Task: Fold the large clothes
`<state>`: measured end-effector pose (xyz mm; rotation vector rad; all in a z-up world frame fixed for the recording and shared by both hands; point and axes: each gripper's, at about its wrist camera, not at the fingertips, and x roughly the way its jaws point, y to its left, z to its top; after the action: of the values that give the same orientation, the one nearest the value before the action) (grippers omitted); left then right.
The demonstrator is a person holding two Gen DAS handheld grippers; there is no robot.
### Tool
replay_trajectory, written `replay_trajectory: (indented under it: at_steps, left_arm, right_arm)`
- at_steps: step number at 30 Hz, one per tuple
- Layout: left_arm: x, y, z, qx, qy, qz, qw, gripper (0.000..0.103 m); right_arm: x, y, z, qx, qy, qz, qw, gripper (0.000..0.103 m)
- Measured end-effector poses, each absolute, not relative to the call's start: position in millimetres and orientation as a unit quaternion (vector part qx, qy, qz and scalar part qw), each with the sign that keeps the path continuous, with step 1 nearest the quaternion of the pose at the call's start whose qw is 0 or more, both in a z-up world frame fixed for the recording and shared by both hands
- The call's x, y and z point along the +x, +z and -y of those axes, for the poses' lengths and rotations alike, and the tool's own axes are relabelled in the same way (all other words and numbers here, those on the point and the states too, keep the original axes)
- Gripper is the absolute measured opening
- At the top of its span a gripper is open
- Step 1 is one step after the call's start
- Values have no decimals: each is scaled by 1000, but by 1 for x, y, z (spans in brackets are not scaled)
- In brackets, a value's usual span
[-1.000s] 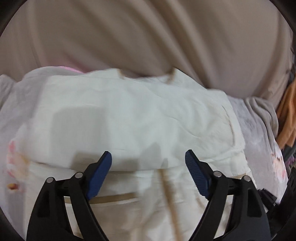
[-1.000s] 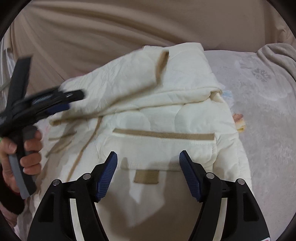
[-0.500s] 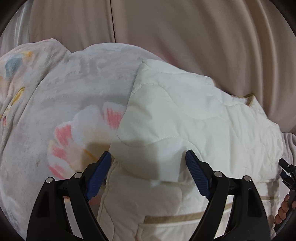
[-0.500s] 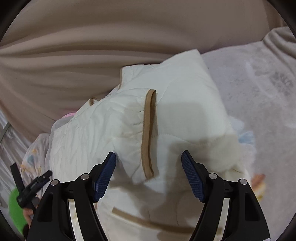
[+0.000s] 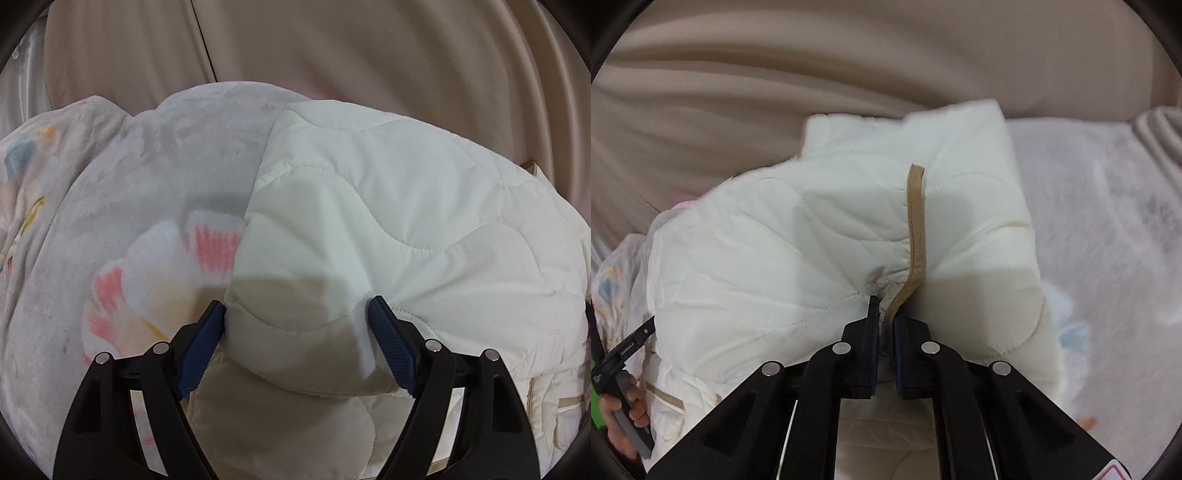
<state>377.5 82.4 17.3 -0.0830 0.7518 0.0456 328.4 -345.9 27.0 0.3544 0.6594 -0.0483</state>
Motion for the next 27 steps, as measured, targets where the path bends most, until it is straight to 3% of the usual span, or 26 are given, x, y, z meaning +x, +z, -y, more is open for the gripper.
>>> replay_trajectory:
  at_steps: [7, 15, 19, 23, 27]
  left_arm:
    - [378, 11, -84, -44, 25, -364, 930, 80]
    - [377, 11, -82, -38, 30, -361, 931, 81]
    - [377, 9, -85, -48, 27, -364, 930, 84]
    - [378, 6, -86, -55, 26, -367, 928, 84]
    - [377, 6, -84, -49, 30, -365, 929, 84]
  right_arm:
    - [286, 82, 333, 178, -33, -203, 962, 8]
    - [287, 98, 312, 145, -43, -182, 972, 13]
    - [270, 110, 333, 167, -134, -156, 964, 13]
    - [265, 113, 343, 184, -105, -176, 961, 14]
    - [298, 99, 294, 119, 33, -263, 957, 14]
